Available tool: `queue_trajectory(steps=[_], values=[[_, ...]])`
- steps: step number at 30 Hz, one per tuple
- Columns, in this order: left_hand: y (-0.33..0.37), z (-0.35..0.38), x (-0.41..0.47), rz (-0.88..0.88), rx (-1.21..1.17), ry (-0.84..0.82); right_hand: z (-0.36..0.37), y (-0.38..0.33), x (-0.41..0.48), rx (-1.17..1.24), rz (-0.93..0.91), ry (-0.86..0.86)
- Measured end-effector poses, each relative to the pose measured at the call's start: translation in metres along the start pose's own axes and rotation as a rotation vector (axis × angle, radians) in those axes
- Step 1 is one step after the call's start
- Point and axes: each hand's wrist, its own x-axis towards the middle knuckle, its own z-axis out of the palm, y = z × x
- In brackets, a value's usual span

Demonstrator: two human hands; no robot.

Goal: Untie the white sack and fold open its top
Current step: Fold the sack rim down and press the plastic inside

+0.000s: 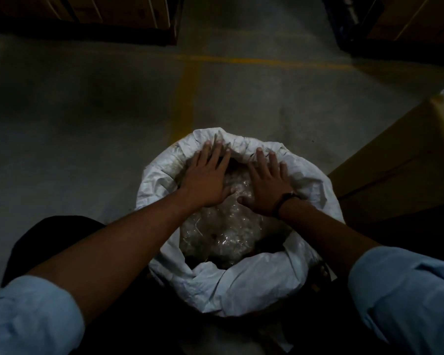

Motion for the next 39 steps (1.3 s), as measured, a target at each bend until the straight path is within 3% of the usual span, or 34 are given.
queue_trajectory(steps=[5,9,14,19,24,30,34,36,39], values=[[-0.005,-0.006,0.021,-0.006,-0.052,-0.044,-0.006,0.012,0.027,-0.050,0.032,-0.027],[-0.007,-0.009,0.035,-0.034,0.009,0.055,-0.029,0.026,0.038,0.054,0.099,0.149],[-0.004,-0.002,0.044,-0.036,0.005,0.069,-0.012,0.041,0.033,0.104,0.214,0.052],[0.002,0.001,0.051,-0.047,-0.059,0.047,-0.007,0.052,0.040,0.087,0.226,0.123],[0.003,0.007,0.053,0.012,-0.049,0.021,-0.017,0.069,0.050,0.288,0.226,0.042],[-0.001,0.003,0.050,0.124,-0.032,0.104,-0.064,0.100,0.045,0.672,0.239,-0.125],[0.014,-0.012,0.068,0.149,0.018,0.137,-0.053,0.082,0.035,0.610,0.166,0.088],[0.031,-0.026,0.094,0.251,0.074,0.141,-0.051,0.069,0.030,0.554,0.145,0.064],[0.065,-0.047,0.123,0.333,0.125,-0.049,-0.043,0.069,0.027,0.319,0.161,-0.027]])
